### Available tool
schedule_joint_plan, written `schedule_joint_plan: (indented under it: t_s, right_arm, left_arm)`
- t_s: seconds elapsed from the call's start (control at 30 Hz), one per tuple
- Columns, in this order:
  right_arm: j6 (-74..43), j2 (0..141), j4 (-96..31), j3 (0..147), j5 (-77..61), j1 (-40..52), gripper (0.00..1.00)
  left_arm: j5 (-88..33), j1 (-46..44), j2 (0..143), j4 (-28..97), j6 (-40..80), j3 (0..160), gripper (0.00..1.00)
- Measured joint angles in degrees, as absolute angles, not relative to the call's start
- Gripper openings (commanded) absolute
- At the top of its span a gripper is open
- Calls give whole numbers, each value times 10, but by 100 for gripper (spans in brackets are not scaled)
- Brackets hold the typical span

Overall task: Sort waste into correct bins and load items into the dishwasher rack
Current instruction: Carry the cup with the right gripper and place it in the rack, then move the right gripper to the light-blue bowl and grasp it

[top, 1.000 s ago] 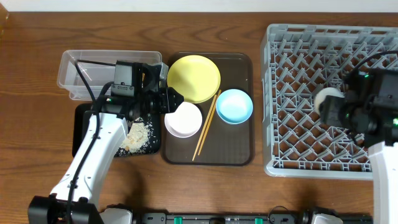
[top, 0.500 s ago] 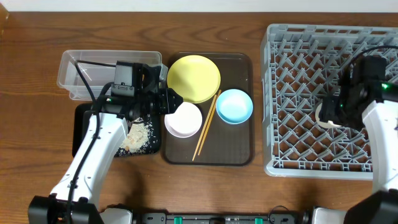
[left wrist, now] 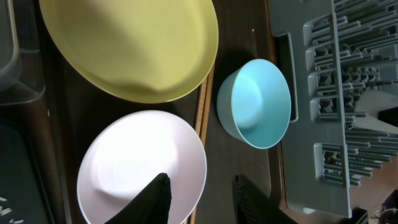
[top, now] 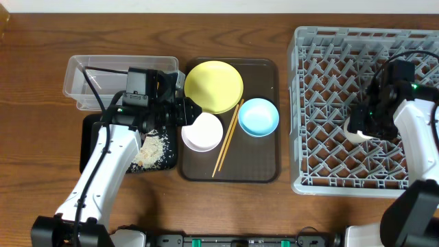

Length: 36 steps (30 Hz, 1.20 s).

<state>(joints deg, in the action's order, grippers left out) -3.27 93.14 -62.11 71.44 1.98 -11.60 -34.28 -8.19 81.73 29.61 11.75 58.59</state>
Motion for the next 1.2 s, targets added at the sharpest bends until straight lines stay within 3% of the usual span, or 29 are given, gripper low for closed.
schedule_joint_plan:
  t_s: [0.03,0.07,0.17,0.3,0.53,0.77,1.0,1.2]
  right_arm:
    - [-33,936,-621,714,19,-116,41]
    - [-33,941,-621,714,18,-116,60]
    - [-35,952,-618,714,15,-116,82]
    - [-36,959,-616,714,11,-116,88]
    - [-36,959,-607,716,-6,-123,85]
    - [13,931,-543,778,-109,-105,75]
    - [96,890,-450,799,-200,18,73]
    - [144,922,-427,799,-199,117,69]
  left_arm:
    - [-343,-82,817,296,117,586,35]
    - [-343,-82,817,296,117,586,35]
    - [-343,-82,817,296,117,586,37]
    - [-343,-82,817,296,117,586,41]
    - [-305,-82,817,321,117,586,46]
    - [-216,-82,817,386,120,586,49]
    - [-87,-82,817,453,168,586,52]
    - [-8,-82,817,478,225,586,53]
